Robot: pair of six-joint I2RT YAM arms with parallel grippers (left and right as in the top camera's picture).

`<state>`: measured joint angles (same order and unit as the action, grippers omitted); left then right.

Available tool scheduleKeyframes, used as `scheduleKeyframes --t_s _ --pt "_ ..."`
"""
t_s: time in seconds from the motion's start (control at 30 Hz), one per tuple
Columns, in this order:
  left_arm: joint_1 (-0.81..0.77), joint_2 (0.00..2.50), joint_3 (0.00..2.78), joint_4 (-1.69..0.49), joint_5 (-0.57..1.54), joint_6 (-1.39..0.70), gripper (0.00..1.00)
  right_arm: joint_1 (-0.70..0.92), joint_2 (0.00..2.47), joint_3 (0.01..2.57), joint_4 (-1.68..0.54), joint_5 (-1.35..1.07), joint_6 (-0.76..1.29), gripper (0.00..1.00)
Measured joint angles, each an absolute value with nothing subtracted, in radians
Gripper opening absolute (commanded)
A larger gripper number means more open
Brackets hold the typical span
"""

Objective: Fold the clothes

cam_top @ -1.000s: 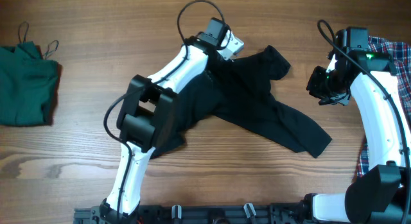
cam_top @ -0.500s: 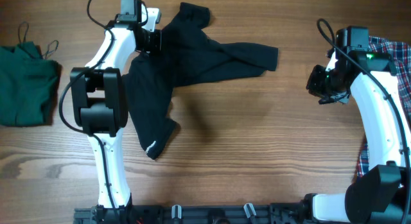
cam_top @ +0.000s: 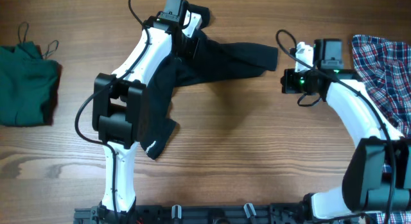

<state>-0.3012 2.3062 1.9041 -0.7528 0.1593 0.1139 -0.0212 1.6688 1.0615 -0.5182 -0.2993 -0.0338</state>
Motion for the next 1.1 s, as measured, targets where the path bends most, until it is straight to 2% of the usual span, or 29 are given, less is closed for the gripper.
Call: scheduleKeyframes --t_s 0.2,0.37,0.47,0.53,0.73,0.8,0.83,0.9,0.97,1.0,1.1 --pt "-0.301 2.363 1.905 -0.763 0.132 0.113 0.39 -0.017 1.683 1.060 -0.519 -0.307 -0.055 0.04" --pt "-0.316 2.386 1.929 -0.881 0.115 0.103 0.26 -0.017 1.683 1.060 -0.529 -0.307 -0.058 0.07" --pt "-0.361 2.385 1.943 -1.013 0.097 0.099 0.24 -0.017 1.683 1.060 -0.551 -0.302 -0.059 0.13" --pt "-0.410 2.385 1.946 -1.107 0.088 0.086 0.23 -0.017 1.683 1.060 -0.581 -0.279 -0.058 0.25" --pt "-0.566 2.392 1.938 -1.323 0.099 0.026 0.13 -0.017 1.683 1.055 -0.744 -0.165 -0.012 0.26" --pt "-0.597 2.396 1.934 -1.361 0.107 0.022 0.13 -0.017 1.683 1.055 -0.757 -0.150 0.003 0.27" --pt "-0.607 2.396 1.934 -1.362 0.115 0.020 0.14 -0.017 1.683 1.055 -0.753 -0.145 0.007 0.35" --pt "-0.614 2.394 1.932 -1.341 0.129 0.015 0.30 -0.017 1.683 1.053 -0.707 -0.141 0.015 0.43" --pt "-0.613 2.373 1.929 -1.247 0.143 -0.002 0.45 -0.017 1.683 1.053 -0.659 -0.136 0.025 0.48" --pt "-0.611 2.355 1.925 -1.193 0.147 -0.009 0.56 -0.017 1.683 1.053 -0.632 -0.125 0.039 0.49" --pt "-0.596 2.297 1.924 -1.031 0.146 -0.011 0.67 -0.017 1.683 1.053 -0.551 -0.081 0.083 0.51"
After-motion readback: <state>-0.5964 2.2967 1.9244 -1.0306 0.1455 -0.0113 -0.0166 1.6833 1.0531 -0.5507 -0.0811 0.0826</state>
